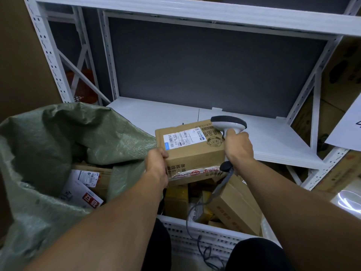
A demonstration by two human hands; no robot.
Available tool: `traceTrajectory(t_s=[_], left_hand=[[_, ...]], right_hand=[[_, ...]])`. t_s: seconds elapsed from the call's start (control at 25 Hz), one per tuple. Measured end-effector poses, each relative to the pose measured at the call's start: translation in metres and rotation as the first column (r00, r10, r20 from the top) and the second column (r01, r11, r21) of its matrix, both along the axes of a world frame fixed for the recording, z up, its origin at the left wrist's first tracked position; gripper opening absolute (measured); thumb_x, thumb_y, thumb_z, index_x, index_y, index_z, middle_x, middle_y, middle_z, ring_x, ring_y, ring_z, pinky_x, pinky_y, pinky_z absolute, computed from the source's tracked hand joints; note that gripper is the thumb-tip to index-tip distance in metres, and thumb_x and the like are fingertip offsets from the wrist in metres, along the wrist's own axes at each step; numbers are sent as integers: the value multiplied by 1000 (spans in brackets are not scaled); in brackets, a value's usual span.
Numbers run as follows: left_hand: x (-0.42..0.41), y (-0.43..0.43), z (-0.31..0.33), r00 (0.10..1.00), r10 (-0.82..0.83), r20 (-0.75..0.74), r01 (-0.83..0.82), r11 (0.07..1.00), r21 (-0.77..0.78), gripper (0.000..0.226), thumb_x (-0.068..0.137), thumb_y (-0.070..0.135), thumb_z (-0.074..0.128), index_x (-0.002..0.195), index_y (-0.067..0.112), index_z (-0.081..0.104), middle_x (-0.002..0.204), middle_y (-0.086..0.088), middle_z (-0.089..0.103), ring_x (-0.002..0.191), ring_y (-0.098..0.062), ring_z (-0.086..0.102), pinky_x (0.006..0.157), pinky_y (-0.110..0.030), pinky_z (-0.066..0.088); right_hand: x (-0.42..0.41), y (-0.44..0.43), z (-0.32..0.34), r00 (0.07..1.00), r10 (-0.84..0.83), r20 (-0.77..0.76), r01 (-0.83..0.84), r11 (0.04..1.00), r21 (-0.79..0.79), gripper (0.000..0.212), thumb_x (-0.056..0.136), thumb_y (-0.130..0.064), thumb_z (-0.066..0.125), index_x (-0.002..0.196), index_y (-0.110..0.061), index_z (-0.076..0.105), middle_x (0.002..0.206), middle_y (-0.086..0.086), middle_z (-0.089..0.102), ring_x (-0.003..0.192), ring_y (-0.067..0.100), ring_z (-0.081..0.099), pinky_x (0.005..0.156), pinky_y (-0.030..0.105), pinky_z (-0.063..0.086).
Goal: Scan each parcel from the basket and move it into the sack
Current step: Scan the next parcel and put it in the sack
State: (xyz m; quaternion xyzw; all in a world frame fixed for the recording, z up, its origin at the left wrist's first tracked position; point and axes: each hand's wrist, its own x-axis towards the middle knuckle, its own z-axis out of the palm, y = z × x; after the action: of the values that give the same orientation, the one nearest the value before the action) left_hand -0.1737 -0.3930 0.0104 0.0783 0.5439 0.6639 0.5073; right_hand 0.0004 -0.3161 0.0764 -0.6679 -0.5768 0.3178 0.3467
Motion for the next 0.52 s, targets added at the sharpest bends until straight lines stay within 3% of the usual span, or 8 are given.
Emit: traceTrajectory(t_s=[0.12, 0.24, 0.4, 0.52], left_hand=[[-3, 3, -1, 998, -57, 9, 57, 996, 74, 40, 93, 39, 49, 115, 20, 76, 96, -10, 79, 89, -33, 75, 90, -60, 57], [-9, 8, -5, 989, -145, -41, 149, 980, 130, 46, 101, 55, 49, 127, 24, 69, 108, -12, 78, 98, -35, 76, 88, -59, 59], [-12, 9, -18, 982, -188, 32, 183, 977, 112, 47, 99, 54, 55, 135, 23, 58, 111, -13, 77, 96, -36, 76, 74, -54, 62], [-8, 13, -29, 986, -159, 43, 154, 982, 106, 43, 102, 44, 55, 136, 18, 54, 112, -13, 77, 99, -35, 75, 80, -61, 60]], right_hand=[[1, 0, -8, 1000, 1, 12, -1, 1000, -19, 46, 104, -36, 34, 137, -4, 39, 112, 12, 52, 101, 33, 53, 93, 46, 48], [6, 2, -15, 1000, -20, -17, 19, 999, -33, 46, 103, -36, 34, 137, -5, 40, 116, 14, 56, 103, 34, 56, 94, 49, 49], [7, 3, -15, 998, -41, -56, 40, 999, -12, 45, 103, -36, 34, 135, -6, 41, 115, 13, 57, 102, 33, 56, 94, 49, 49], [5, 4, -14, 997, -44, -60, 45, 999, 17, 44, 104, -36, 34, 135, -7, 41, 115, 12, 57, 102, 32, 56, 93, 49, 50]])
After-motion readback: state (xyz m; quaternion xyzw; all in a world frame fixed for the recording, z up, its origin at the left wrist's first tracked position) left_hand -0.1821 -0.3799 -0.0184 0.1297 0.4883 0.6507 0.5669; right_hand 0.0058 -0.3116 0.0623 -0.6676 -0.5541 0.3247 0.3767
